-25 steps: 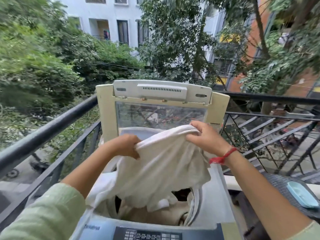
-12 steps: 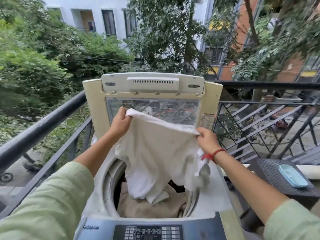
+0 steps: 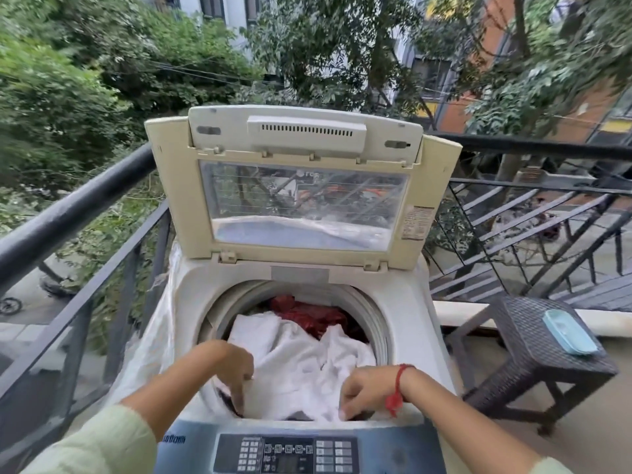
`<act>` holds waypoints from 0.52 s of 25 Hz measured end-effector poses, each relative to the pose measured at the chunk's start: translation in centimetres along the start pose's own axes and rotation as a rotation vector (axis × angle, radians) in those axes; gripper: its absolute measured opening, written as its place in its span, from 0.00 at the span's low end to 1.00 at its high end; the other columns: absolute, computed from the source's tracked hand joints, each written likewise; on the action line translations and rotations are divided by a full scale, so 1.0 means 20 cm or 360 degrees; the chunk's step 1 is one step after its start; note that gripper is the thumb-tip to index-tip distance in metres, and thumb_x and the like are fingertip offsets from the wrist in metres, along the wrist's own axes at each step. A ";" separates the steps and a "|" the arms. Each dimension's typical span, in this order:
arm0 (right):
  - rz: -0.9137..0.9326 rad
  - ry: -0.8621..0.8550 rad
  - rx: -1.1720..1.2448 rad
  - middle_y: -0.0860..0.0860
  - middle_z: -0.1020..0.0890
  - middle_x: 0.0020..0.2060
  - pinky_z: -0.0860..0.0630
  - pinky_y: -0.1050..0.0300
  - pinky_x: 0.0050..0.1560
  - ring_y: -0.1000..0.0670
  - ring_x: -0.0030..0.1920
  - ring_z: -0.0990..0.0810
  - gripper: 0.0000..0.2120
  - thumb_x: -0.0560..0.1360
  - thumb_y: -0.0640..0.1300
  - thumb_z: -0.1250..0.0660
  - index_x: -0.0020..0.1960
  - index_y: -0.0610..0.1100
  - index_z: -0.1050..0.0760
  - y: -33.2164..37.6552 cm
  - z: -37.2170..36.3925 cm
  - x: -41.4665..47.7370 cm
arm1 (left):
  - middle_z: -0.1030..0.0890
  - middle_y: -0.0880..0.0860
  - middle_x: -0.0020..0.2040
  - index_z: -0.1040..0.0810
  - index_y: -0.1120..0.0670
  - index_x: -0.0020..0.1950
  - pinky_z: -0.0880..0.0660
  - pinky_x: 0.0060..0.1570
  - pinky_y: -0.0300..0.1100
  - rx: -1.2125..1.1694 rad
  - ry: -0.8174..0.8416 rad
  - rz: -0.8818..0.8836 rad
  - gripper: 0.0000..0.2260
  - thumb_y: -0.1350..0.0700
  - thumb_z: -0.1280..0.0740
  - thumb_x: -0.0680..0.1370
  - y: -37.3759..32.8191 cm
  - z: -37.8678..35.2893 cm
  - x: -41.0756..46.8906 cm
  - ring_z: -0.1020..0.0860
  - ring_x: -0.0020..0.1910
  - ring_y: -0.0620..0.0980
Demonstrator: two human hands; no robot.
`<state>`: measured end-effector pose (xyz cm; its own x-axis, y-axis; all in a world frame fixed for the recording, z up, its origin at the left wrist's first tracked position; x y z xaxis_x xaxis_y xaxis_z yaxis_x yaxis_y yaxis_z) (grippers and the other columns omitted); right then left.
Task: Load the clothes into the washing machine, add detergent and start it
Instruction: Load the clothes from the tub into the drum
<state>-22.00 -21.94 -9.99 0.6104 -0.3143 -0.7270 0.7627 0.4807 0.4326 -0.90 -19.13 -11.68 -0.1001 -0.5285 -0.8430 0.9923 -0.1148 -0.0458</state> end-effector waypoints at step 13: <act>-0.0638 -0.0063 -0.0111 0.52 0.73 0.72 0.52 0.21 0.62 0.35 0.74 0.66 0.63 0.62 0.51 0.22 0.70 0.62 0.73 -0.19 -0.08 0.60 | 0.60 0.58 0.78 0.62 0.52 0.77 0.39 0.65 0.69 -0.0323 -0.0106 0.0324 0.59 0.45 0.22 0.63 -0.08 -0.02 0.49 0.48 0.74 0.68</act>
<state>-17.90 -26.18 -21.16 0.2768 -0.5189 -0.8088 0.9263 0.3679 0.0809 -3.43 -23.72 -20.08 0.1047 -0.5781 -0.8092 0.9861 0.1662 0.0088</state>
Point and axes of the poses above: each hand's wrist, its own x-axis towards the middle knuckle, its own z-axis out of the back of the hand, y = z × x, the point moved 9 cm from there along x, towards the middle knuckle
